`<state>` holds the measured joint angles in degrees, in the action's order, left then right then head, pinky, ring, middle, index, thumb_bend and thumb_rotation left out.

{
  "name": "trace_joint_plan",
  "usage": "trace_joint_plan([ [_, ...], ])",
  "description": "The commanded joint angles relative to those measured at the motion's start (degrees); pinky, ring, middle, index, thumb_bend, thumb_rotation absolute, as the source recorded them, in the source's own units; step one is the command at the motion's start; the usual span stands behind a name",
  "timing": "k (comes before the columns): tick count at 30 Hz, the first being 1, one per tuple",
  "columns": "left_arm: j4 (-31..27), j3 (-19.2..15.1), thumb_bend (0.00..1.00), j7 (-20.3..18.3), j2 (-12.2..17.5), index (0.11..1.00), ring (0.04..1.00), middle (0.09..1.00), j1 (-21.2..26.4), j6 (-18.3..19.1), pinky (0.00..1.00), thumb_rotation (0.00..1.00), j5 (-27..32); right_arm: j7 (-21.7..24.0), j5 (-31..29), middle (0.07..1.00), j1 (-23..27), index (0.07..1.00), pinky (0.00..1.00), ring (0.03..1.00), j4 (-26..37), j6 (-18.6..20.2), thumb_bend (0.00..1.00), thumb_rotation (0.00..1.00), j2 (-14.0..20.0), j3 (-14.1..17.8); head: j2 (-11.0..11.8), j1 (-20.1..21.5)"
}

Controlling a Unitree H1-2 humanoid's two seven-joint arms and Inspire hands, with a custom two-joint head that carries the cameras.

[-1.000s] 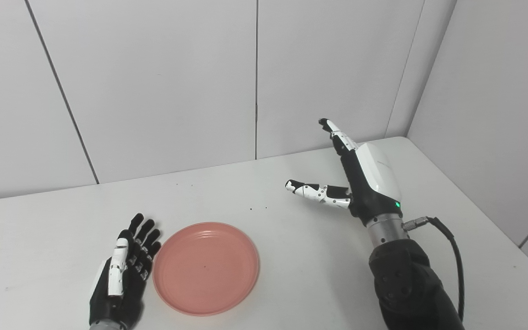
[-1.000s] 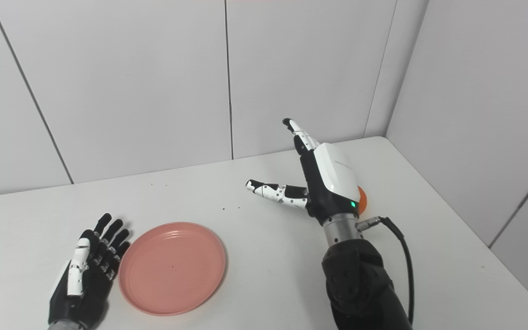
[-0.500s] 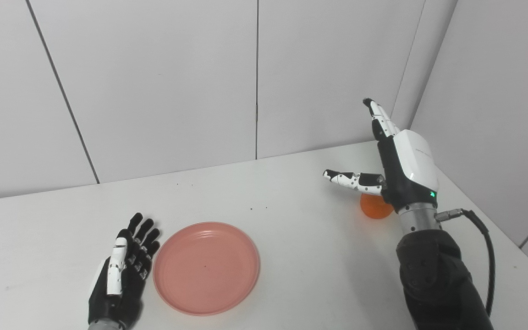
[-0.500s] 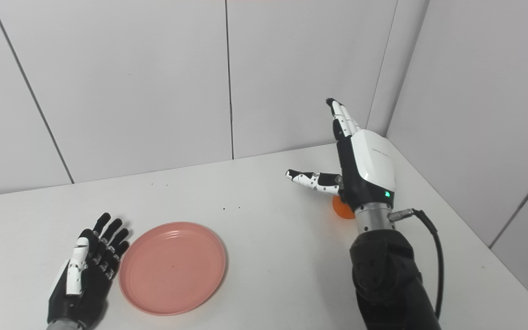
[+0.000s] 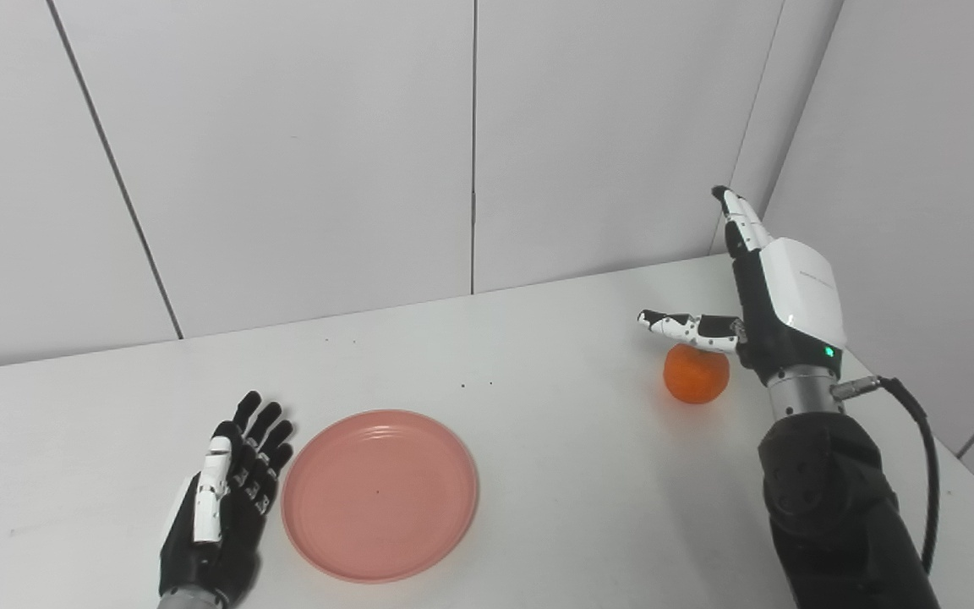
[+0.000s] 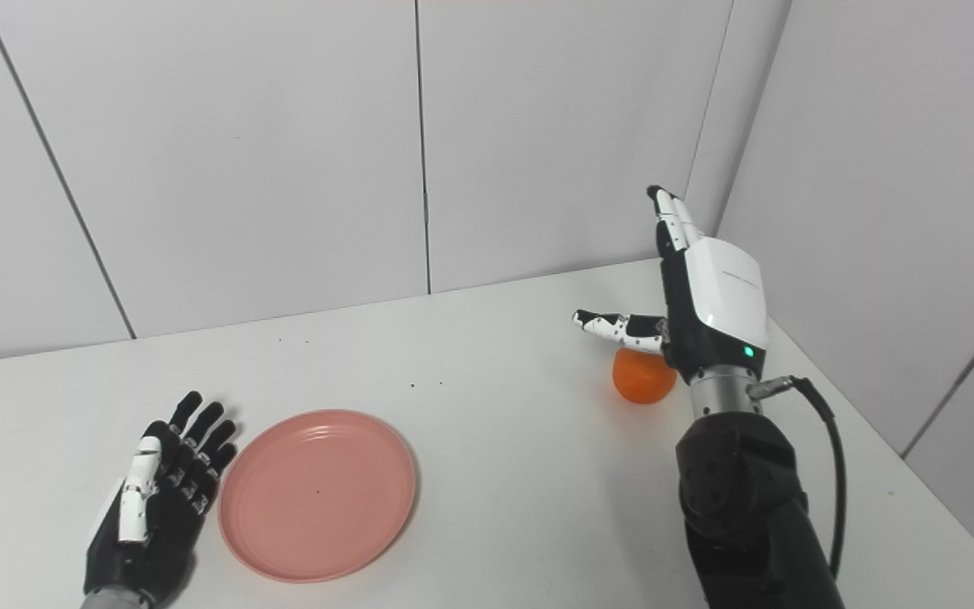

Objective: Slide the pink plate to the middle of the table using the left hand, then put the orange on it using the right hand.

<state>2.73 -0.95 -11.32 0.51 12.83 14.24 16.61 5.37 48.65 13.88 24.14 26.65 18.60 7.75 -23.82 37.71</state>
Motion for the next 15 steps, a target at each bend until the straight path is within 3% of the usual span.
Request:
trace_joint_plan([
  [1, 0.99, -0.21, 0.3, -0.01, 0.88, 0.977, 0.968, 0.975, -0.46, 2.06, 1.0, 1.0, 0.11, -0.39, 0.86, 0.934, 0.82, 0.962, 0.67, 0.828, -0.1, 0.11, 0.93, 0.35, 1.49, 0.79, -0.01, -0.07],
  [7, 0.52, -0.42, 0.3, 0.09, 1.12, 0.981, 0.97, 0.98, -0.43, 2.99, 1.0, 1.0, 0.81, 0.19, 0.97, 0.933, 0.53, 0.962, 0.64, 0.821, -3.7, 0.19, 0.96, 0.39, 1.85, 1.55, -0.22, 0.37],
  [15, 0.52, -0.56, 0.3, -0.07, 1.44, 0.987, 0.979, 0.985, -0.43, 3.01, 1.0, 1.0, 0.96, 0.05, 0.18, 0.939, 0.93, 0.952, 0.72, 0.865, -7.91, 0.13, 0.99, 0.42, 2.51, 1.86, -0.55, 0.63],
])
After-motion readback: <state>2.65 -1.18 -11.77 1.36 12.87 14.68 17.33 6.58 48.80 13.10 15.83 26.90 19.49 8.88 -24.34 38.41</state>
